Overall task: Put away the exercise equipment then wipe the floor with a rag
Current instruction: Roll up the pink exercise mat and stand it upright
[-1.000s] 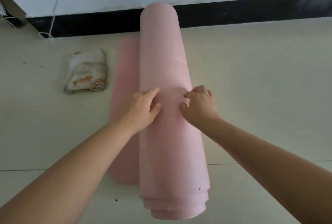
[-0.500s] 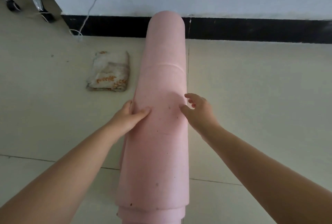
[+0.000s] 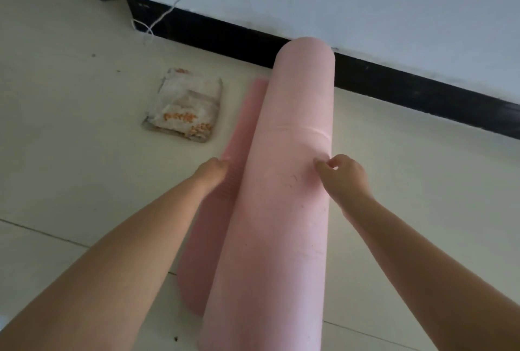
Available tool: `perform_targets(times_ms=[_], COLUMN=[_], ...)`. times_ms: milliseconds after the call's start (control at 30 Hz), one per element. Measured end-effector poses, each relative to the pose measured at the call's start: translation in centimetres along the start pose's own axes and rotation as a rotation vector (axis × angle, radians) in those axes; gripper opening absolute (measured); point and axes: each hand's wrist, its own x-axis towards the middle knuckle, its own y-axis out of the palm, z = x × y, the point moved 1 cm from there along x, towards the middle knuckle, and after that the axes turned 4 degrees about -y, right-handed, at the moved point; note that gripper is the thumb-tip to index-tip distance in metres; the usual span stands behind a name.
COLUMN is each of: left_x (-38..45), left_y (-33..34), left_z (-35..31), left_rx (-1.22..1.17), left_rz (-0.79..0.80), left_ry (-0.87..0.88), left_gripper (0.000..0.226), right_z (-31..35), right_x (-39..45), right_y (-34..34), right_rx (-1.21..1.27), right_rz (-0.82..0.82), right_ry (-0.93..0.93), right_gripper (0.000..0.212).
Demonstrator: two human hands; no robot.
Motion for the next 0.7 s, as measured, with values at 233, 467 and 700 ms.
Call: perform_targets(times_ms=[233,467,700], left_x=[0.9,0.2,-2.2], left_y=[0.6,2.9,4.2], left_z=[-3.8,-8.0,-10.2], left_rx=[-0.128,-0.147,-0.097], left_rz=[0.116,0.08,-0.006], left_ry=[0.076,0.196,0.184], left_gripper=[0.047,0.064,0.095], right_z=[0.0,-1.1,-3.6], right_x=[3.6,6.9,4.8], right_y=[-0.7,-1.2,-2.3], right_rx=[-0.042,0.179,0.553], right_rz=[-0.032,-0.038,-0.028], right_ry=[0.022,0.185,0.196], right_gripper=[0.043,0.053,0.057])
